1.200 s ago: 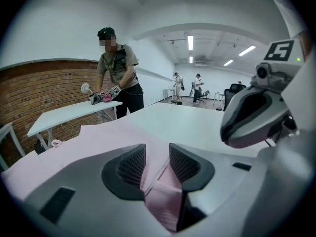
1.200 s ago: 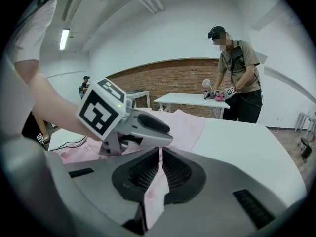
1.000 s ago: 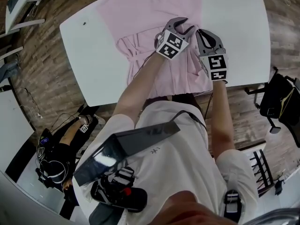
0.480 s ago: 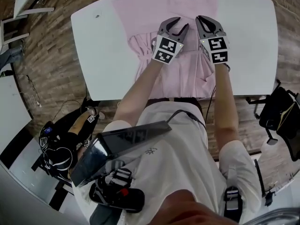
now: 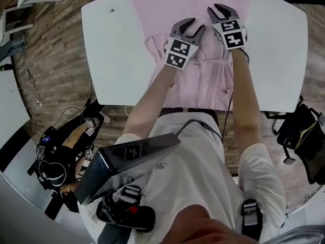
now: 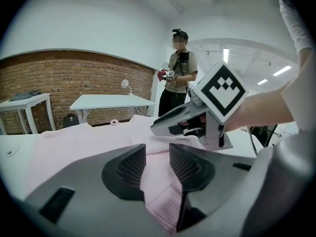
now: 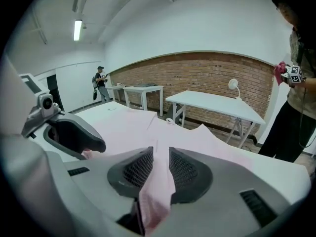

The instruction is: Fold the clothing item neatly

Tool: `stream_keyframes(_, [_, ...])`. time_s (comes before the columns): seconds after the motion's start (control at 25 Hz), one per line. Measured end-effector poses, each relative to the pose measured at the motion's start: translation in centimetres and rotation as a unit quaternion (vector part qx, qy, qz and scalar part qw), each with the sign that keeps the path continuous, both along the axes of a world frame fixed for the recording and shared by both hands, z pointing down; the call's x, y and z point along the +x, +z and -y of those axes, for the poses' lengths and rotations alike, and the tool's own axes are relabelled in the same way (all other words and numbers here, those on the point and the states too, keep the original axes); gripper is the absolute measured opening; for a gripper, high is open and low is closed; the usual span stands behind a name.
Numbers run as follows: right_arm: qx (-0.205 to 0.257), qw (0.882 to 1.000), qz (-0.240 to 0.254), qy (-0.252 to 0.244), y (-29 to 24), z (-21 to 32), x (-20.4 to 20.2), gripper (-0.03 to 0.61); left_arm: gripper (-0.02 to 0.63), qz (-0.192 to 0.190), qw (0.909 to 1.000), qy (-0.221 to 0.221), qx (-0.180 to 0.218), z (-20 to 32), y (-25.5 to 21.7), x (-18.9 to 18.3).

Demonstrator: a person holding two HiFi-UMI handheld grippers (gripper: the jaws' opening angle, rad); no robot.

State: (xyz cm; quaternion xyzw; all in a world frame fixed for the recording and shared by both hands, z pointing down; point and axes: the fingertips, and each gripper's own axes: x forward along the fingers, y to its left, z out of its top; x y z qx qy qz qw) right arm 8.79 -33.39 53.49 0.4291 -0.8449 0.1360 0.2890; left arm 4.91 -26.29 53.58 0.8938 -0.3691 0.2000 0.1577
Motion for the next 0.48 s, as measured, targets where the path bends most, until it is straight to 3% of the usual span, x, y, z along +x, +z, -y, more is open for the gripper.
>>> stream_keyframes(0.32, [-0.067, 0.997, -0.024, 0.001, 3.6, 1.2, -0.5, 0.08, 0.132, -0.012, 0.9992, -0.007, -0.038, -0.1, 1.5, -0.2])
stream_keyframes(0.4, [-0.071, 0.997, -0.03, -0.001, 3.9, 1.2, -0.3, 0.012, 0.132, -0.013, 0.999, -0.007, -0.043, 0.0, 1.9, -0.2])
stream_keyframes(0.48, [-0.066, 0.997, -0.029, 0.0, 3.7, 1.2, 0.0, 0.009, 0.132, -0.012, 0.999, -0.008, -0.042, 0.1, 2.2, -0.3])
